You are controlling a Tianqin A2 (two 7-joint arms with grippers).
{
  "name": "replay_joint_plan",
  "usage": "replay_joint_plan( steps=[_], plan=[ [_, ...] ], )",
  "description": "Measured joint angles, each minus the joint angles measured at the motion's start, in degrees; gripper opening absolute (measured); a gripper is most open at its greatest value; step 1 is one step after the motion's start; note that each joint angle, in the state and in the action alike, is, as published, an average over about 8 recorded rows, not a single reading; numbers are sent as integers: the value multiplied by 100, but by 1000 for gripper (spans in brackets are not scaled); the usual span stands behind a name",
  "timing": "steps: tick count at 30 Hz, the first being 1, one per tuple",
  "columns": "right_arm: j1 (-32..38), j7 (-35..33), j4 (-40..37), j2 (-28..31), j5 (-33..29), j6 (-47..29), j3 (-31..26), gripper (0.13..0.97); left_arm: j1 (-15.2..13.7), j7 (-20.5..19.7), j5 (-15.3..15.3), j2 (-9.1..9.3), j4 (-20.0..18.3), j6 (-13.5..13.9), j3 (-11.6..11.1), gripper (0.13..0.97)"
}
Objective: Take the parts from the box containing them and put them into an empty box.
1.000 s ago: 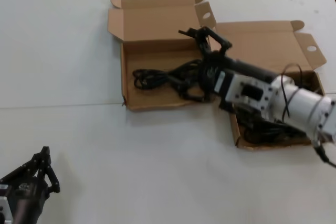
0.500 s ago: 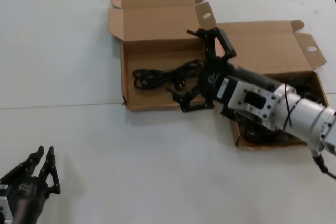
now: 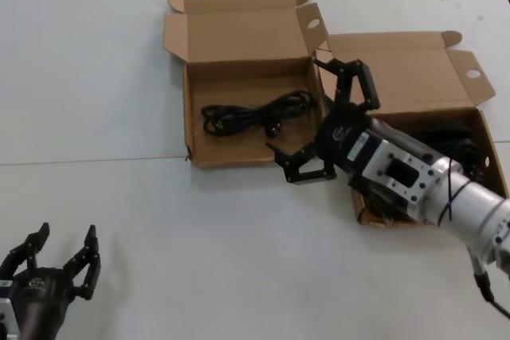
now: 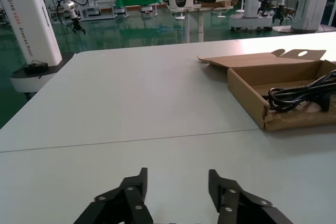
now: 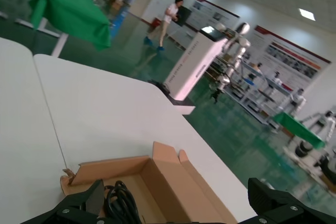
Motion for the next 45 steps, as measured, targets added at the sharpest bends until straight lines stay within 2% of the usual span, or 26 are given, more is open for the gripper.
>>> replay_joint_plan(
  steps=[3, 11, 12, 20, 24, 32, 45],
  plan=[
    [-178, 0, 51, -29, 60, 110, 103, 961, 0, 0, 0, 0, 0, 0, 0, 411],
    [-652, 0, 187, -105, 220, 404, 378, 966, 0, 1, 0, 0, 0, 0, 0, 622],
    [-712, 0, 205, -115, 240, 441, 413, 966, 0, 1, 0, 0, 0, 0, 0, 622],
    [-1187, 0, 341, -192, 400, 734, 689, 966, 0, 1, 0, 0, 0, 0, 0, 802],
    [-1425, 0, 409, -230, 480, 881, 827, 966, 0, 1, -1, 0, 0, 0, 0, 802],
    [-1902, 0, 546, -307, 641, 1175, 1104, 966, 0, 1, -1, 0, 0, 0, 0, 916],
    [-2679, 0, 770, -433, 903, 1655, 1555, 966, 0, 1, -1, 0, 0, 0, -1, 965]
  ],
)
